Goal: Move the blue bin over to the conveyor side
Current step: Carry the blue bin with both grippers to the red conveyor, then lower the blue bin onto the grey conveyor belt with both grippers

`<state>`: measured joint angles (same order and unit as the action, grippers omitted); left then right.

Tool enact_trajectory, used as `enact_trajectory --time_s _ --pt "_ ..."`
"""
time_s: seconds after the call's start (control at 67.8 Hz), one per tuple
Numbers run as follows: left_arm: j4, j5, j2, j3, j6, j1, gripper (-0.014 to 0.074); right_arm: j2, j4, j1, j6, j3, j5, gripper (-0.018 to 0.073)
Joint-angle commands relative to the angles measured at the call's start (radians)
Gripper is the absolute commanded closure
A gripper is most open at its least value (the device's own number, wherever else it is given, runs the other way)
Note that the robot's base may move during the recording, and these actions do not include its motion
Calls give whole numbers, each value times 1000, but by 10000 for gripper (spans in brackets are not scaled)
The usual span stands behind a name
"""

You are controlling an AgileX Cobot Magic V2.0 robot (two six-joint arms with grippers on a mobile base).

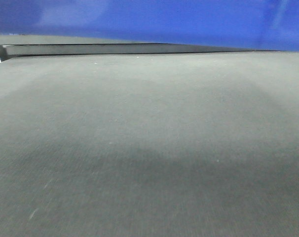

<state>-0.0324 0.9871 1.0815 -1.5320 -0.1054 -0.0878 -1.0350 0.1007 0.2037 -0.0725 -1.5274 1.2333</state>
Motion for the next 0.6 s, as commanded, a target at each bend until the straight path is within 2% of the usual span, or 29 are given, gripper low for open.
enact_trajectory --time_s 0.0,0.59 --pt "65 -161 -18 -18 0 4 605 21 -57 -5 27 -16 -75 636" --pt "65 -170 -18 -18 0 4 605 21 -57 -5 27 -16 -75 636"
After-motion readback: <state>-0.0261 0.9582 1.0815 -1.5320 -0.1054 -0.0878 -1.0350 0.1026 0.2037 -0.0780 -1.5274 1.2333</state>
